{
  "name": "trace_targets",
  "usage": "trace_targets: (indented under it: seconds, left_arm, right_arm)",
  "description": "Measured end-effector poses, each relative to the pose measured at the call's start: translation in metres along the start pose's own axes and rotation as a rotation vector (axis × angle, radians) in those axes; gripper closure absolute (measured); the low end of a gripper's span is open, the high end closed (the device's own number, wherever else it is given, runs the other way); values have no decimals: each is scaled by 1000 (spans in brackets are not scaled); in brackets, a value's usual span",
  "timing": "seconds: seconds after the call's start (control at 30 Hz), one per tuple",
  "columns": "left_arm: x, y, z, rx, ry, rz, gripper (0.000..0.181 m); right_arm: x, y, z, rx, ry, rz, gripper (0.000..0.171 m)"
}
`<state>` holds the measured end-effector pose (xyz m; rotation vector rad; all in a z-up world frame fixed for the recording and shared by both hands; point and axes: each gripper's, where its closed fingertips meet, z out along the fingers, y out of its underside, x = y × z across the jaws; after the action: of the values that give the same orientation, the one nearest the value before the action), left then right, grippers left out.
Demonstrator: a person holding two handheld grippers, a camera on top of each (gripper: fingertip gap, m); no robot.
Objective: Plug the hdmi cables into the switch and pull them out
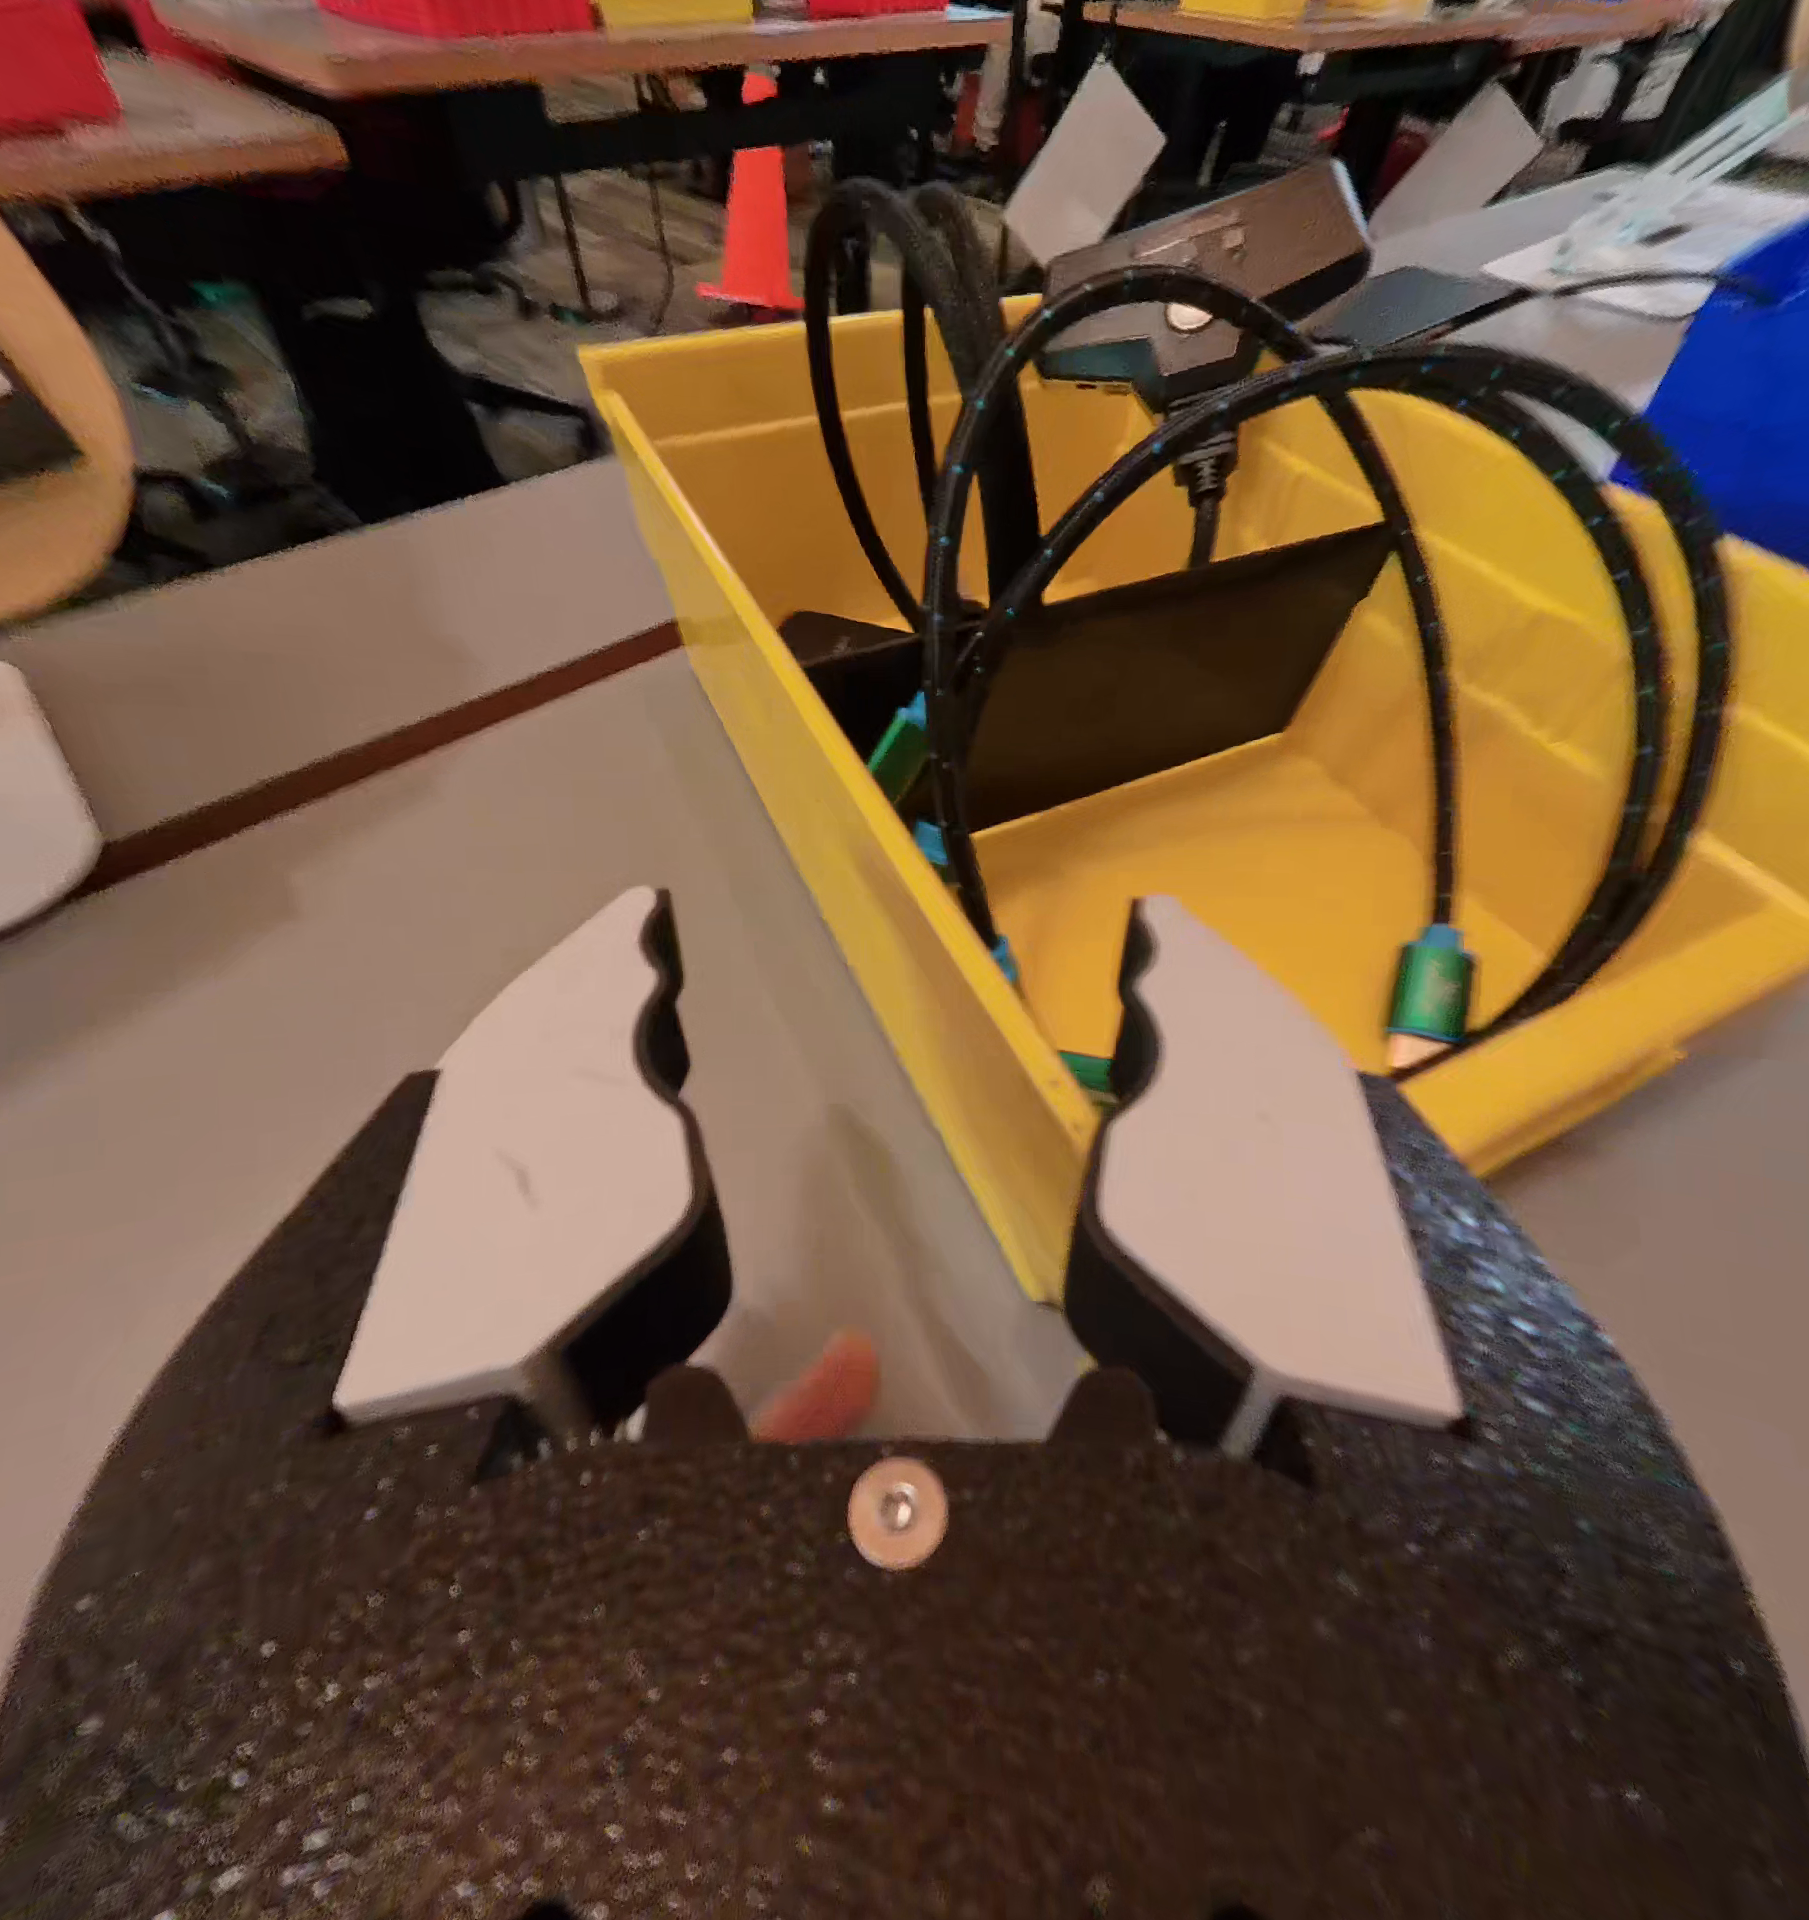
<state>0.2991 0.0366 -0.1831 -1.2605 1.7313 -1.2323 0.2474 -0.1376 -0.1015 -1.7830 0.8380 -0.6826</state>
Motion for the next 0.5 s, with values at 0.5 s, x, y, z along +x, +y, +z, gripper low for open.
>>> trace_targets:
  seconds: [0.5]
  left_arm:
    - [-81, 32, -98, -51, -114, 138, 175]
  right_arm:
    - [-117, -18, 19, 11, -117, -28, 68]
